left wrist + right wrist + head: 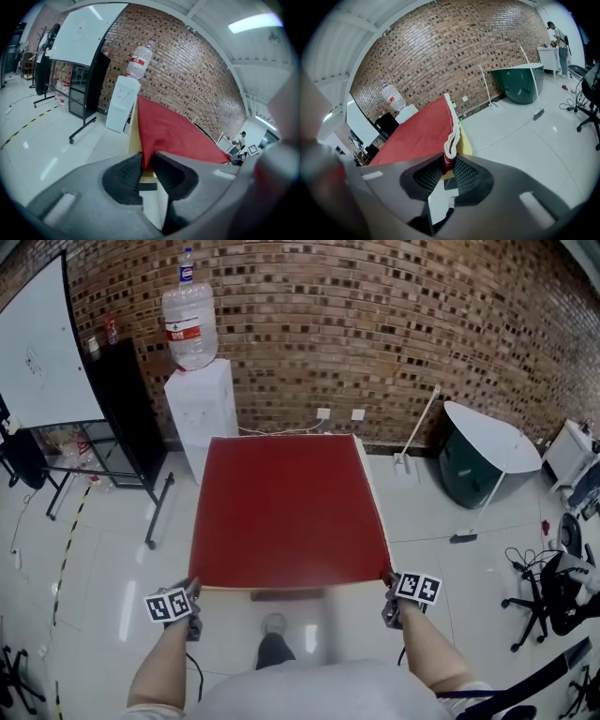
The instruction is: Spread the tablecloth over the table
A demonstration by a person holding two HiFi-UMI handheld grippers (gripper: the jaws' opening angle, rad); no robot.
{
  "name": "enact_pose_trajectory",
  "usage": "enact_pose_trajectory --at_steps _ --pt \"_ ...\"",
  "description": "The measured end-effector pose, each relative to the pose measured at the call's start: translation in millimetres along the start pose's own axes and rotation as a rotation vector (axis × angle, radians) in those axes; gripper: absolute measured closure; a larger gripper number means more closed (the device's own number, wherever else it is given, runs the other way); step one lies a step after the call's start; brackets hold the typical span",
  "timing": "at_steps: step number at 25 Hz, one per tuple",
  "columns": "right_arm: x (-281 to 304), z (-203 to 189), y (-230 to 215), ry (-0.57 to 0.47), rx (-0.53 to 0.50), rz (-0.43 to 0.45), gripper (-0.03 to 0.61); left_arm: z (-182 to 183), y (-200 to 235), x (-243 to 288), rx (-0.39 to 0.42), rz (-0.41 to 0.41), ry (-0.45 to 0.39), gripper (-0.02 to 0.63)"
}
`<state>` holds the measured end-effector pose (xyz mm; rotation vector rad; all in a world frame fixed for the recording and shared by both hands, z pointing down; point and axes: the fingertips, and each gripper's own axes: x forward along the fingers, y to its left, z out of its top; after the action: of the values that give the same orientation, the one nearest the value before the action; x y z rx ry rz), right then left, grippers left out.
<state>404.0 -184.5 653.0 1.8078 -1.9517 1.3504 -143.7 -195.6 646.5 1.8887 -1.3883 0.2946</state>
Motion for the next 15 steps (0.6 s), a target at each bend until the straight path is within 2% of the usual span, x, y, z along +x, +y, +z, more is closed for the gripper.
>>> enact_pose_trajectory --at_steps 2,5,7,9,10,12,15 --pt "-10 2 -6 -0.001 -0.014 -0.011 0.475 -3 6 -7 -0.050 0.010 -0.016 0.531" --pt "-33 2 -22 -0.018 -0.008 -0.034 0.469 -3 23 -21 -0.121 0.049 -0.047 0.526" --pt "-51 6 -30 -0.054 -0.008 -0.046 0.494 2 28 -30 -0.157 0.065 -0.092 0.526" --pt "-69 5 -26 -0.081 -0.014 -0.025 0.536 5 20 -44 -0.179 0.041 -0.140 0.528" --pt "-78 2 -18 -0.078 -0.023 0.007 0.548 5 9 -52 -0.178 0.012 -0.157 0.528" --pt "-92 -12 12 -0.032 -0.040 0.127 0.571 6 -28 -68 -0.148 -0.087 -0.180 0.531" --pt "-117 -36 76 0.044 -0.114 0.352 0.577 10 -114 -96 -0.096 -0.323 -0.215 0.531"
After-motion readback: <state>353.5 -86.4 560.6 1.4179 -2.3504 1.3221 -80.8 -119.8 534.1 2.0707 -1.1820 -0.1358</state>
